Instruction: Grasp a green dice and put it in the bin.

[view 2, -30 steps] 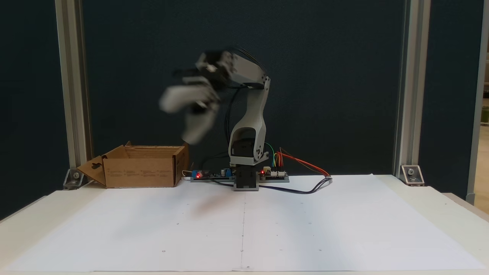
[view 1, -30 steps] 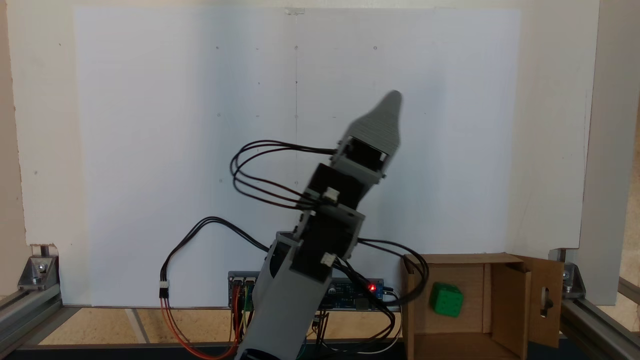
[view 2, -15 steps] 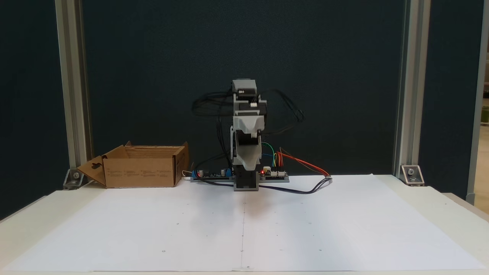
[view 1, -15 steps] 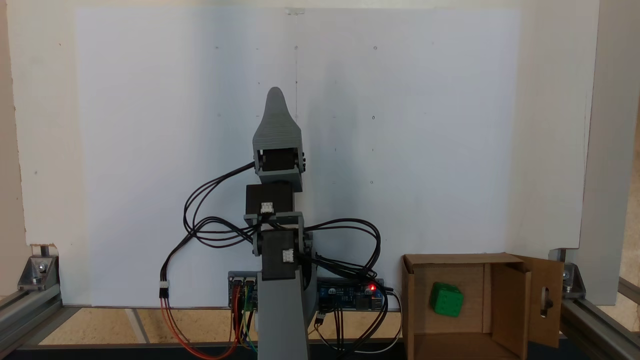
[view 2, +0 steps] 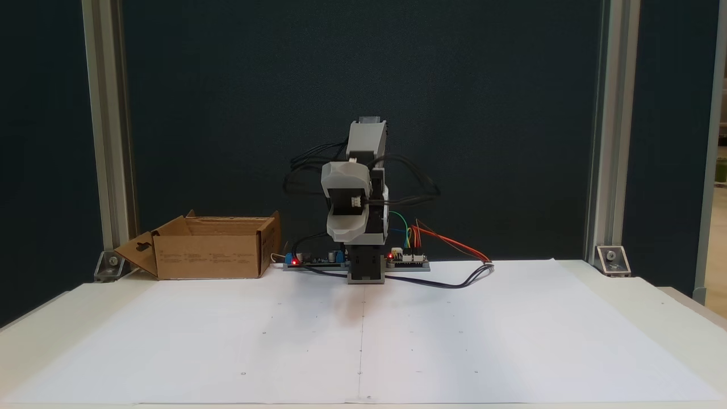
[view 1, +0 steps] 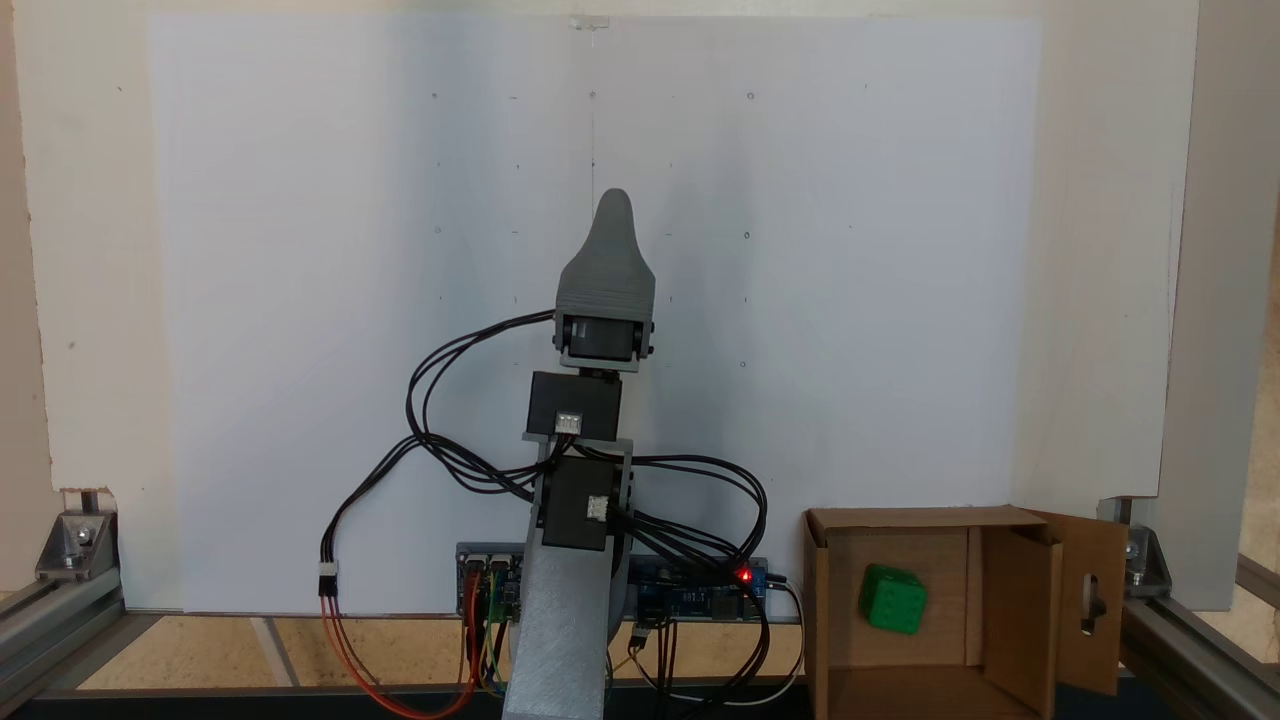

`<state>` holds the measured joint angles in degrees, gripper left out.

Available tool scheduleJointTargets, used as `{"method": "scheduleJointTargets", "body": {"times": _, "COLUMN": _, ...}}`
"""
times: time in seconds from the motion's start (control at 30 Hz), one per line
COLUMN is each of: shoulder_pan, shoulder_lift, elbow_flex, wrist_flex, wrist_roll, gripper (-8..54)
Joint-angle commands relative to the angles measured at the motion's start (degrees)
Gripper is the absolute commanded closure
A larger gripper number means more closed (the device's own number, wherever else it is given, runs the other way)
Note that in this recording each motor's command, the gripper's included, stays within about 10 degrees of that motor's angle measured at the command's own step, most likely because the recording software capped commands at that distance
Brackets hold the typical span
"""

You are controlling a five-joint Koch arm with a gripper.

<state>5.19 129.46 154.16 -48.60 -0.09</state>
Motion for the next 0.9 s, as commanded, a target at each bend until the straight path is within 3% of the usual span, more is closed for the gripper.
{"method": "scheduleJointTargets", "body": {"times": 0.0, "shoulder_pan": 0.3, "shoulder_lift": 6.5, "elbow_flex": -0.4, "wrist_flex": -9.5, "wrist_roll": 1.4, "gripper": 3.3}}
{"method": "scheduleJointTargets", "body": {"times": 0.47, "shoulder_pan": 0.4, "shoulder_lift": 6.5, "elbow_flex": 13.6, "wrist_flex": -40.6, "wrist_roll": 0.8, "gripper": 2.9}}
{"method": "scheduleJointTargets", "body": {"times": 0.87, "shoulder_pan": 0.6, "shoulder_lift": 6.4, "elbow_flex": 25.0, "wrist_flex": -46.9, "wrist_roll": -0.9, "gripper": 0.5}}
